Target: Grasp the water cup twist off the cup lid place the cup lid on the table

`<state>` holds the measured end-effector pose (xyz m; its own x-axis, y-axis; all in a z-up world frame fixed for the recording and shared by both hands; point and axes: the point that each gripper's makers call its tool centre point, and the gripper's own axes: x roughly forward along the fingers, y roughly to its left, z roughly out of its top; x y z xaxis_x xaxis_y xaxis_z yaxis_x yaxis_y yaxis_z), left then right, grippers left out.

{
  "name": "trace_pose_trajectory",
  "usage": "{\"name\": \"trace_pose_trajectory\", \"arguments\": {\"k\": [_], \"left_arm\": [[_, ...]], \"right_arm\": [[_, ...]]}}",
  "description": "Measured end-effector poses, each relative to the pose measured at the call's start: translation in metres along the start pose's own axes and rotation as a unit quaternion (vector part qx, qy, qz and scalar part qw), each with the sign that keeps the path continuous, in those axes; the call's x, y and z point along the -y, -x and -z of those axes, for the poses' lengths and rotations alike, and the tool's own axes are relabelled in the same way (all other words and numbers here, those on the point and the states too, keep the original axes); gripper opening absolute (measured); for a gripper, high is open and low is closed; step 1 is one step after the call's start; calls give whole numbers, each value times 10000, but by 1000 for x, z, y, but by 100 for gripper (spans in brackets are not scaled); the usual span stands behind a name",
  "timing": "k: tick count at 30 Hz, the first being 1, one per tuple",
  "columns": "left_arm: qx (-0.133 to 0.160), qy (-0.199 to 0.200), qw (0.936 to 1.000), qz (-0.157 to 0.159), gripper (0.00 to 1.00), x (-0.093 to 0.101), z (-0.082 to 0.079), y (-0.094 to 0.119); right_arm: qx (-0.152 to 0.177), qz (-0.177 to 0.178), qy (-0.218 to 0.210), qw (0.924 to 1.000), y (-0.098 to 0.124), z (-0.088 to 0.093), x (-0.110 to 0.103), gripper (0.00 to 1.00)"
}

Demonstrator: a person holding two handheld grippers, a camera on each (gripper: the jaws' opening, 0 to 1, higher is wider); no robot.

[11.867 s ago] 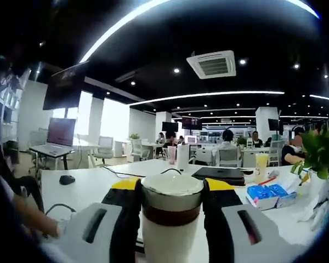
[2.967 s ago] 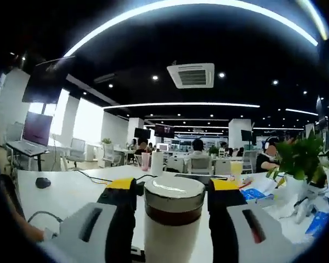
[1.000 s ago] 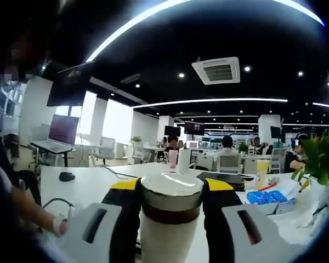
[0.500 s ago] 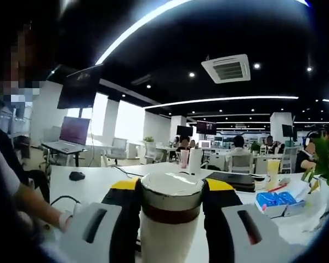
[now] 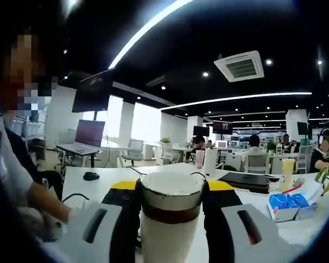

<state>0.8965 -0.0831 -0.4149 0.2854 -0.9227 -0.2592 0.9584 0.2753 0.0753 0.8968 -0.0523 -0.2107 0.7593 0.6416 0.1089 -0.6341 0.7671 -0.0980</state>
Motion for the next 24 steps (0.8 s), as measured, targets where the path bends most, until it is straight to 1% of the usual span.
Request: {"name": "trace_pose_trajectory", "arguments": {"k": [6, 11, 16, 20, 24], "left_arm": [[2, 9, 10000, -4, 50, 0, 0, 0], [2, 14, 10000, -6, 50, 0, 0, 0], [1, 12, 10000, -7, 50, 0, 0, 0], [2, 12, 10000, -6, 50, 0, 0, 0], [2, 12, 10000, -6, 50, 0, 0, 0]], "right_arm": [[-9, -276, -103, 9996, -1, 0, 1, 46], [-45, -487, -109, 9987, -1, 0, 1, 46], [-12, -796, -253, 9965, 0, 0, 0, 46], [-25, -1077, -186, 9940, 0, 0, -3, 46], [-32, -1302, -205, 9913, -1, 0, -4, 46]]}}
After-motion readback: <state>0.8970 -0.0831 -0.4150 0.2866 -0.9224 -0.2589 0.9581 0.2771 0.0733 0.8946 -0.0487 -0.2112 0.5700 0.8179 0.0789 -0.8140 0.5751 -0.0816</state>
